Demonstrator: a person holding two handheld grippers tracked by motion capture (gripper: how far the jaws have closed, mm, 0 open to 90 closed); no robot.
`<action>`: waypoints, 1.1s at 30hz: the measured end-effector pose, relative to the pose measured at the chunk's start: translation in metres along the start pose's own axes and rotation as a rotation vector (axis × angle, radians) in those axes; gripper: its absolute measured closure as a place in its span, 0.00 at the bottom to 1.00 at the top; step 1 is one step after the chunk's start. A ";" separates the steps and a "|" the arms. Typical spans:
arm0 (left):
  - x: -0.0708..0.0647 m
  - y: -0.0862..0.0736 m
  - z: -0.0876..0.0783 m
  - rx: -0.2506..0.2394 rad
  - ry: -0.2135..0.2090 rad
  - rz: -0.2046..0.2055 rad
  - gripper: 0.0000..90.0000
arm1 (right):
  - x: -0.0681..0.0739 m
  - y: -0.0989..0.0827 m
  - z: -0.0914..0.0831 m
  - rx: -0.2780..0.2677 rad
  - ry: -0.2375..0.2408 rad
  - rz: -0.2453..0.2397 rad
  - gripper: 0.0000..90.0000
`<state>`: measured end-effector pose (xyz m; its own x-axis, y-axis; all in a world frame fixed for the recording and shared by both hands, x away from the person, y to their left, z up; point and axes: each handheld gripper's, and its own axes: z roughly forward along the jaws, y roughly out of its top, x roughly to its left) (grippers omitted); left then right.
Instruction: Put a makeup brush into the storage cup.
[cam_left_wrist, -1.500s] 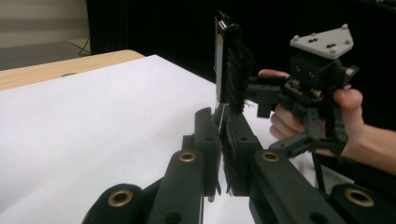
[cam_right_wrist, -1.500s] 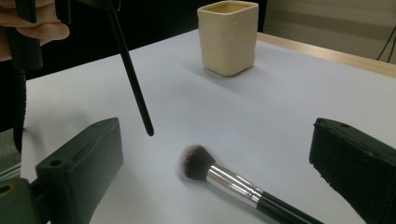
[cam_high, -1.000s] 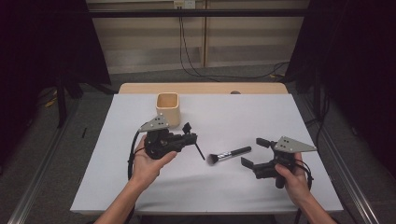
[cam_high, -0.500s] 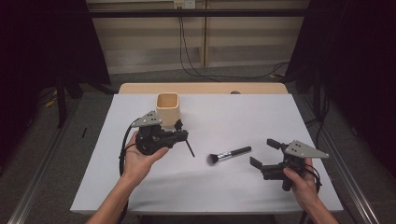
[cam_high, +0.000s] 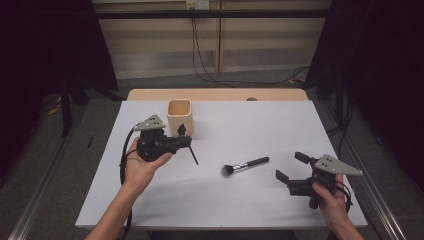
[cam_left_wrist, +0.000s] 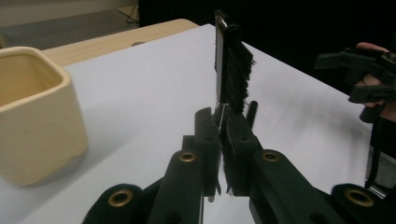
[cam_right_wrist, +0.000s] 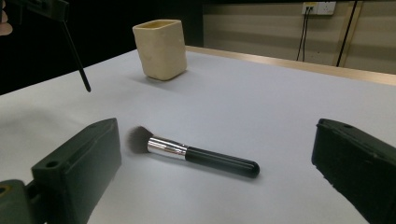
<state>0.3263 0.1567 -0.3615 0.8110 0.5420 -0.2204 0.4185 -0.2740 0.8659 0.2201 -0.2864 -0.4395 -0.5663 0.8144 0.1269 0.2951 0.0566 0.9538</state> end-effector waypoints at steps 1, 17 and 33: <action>0.002 0.001 -0.002 -0.004 0.004 -0.001 0.95 | 0.000 -0.001 -0.002 0.000 -0.002 0.001 0.01; 0.027 0.022 -0.024 -0.023 0.090 -0.024 0.95 | -0.001 -0.015 -0.013 -0.041 -0.092 0.013 0.00; 0.048 0.053 -0.026 -0.073 0.139 -0.051 0.95 | 0.002 -0.016 -0.011 -0.037 -0.064 0.016 0.00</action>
<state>0.3771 0.1891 -0.3144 0.7228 0.6600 -0.2050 0.4227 -0.1876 0.8866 0.2059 -0.2924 -0.4512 -0.5108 0.8505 0.1254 0.2744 0.0231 0.9613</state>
